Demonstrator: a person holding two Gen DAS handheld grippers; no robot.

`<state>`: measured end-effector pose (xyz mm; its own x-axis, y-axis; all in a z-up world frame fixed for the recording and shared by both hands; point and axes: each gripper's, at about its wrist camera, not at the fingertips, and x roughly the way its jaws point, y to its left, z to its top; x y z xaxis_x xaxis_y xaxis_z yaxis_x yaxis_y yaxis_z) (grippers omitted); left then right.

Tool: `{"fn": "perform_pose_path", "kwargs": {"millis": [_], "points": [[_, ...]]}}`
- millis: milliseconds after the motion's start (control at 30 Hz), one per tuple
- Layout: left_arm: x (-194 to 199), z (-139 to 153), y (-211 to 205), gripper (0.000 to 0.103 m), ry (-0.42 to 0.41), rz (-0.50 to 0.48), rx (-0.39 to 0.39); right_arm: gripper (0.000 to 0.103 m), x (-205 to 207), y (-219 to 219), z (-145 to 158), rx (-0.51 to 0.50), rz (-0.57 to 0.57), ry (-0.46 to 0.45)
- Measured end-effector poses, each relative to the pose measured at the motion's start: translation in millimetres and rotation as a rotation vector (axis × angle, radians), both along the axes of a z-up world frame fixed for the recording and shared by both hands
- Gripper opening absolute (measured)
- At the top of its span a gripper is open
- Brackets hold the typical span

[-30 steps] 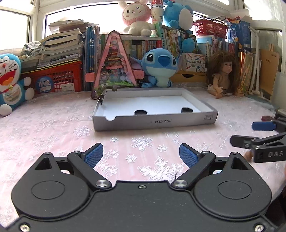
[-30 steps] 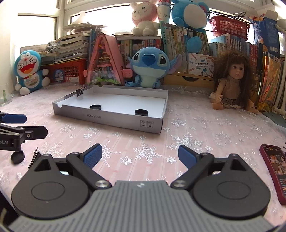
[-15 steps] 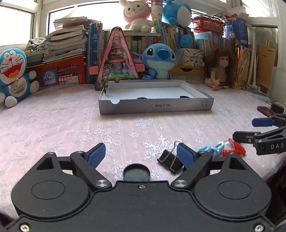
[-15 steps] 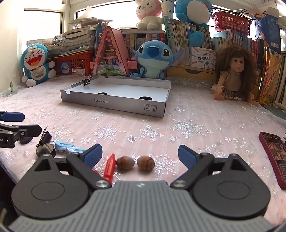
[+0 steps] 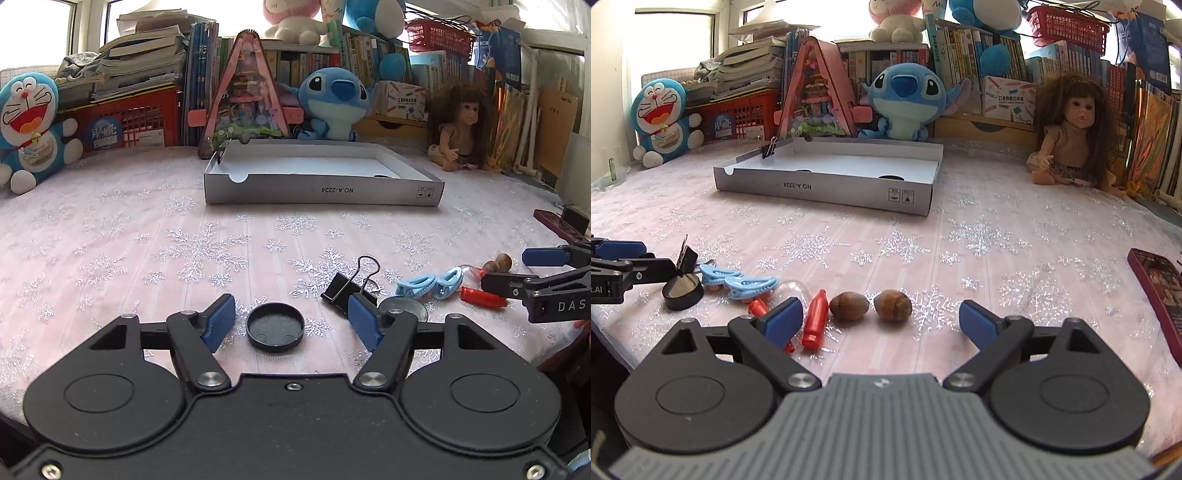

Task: Organize rigid objects
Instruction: 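Grasp a black lid with the left tool while the right tool grasps a brown acorn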

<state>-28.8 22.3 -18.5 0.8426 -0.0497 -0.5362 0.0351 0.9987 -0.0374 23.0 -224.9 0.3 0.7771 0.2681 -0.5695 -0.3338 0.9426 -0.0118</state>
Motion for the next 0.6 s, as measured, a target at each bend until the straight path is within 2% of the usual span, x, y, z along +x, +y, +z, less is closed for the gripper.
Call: {"fn": "perform_pose_path", "kwargs": {"millis": [167,300,467,600], "points": [[0.6,-0.7,-1.3,0.063,-0.006,-0.004,-0.002,0.095,0.7,0.3,-2.6,-0.005,-0.001,0.008],[-0.1,-0.1,-0.1,0.055,-0.009,0.005,-0.002,0.095,0.5,1.1,-2.3,-0.005,-0.005,0.011],[-1.1,2.1,4.3,0.042,-0.01,0.008,-0.016,0.089,0.7,2.5,-1.3,-0.009,0.004,0.012],[-5.2,5.2,3.6,0.04,-0.026,-0.008,-0.017,0.083,-0.4,4.0,-0.3,-0.01,0.017,0.011]]}}
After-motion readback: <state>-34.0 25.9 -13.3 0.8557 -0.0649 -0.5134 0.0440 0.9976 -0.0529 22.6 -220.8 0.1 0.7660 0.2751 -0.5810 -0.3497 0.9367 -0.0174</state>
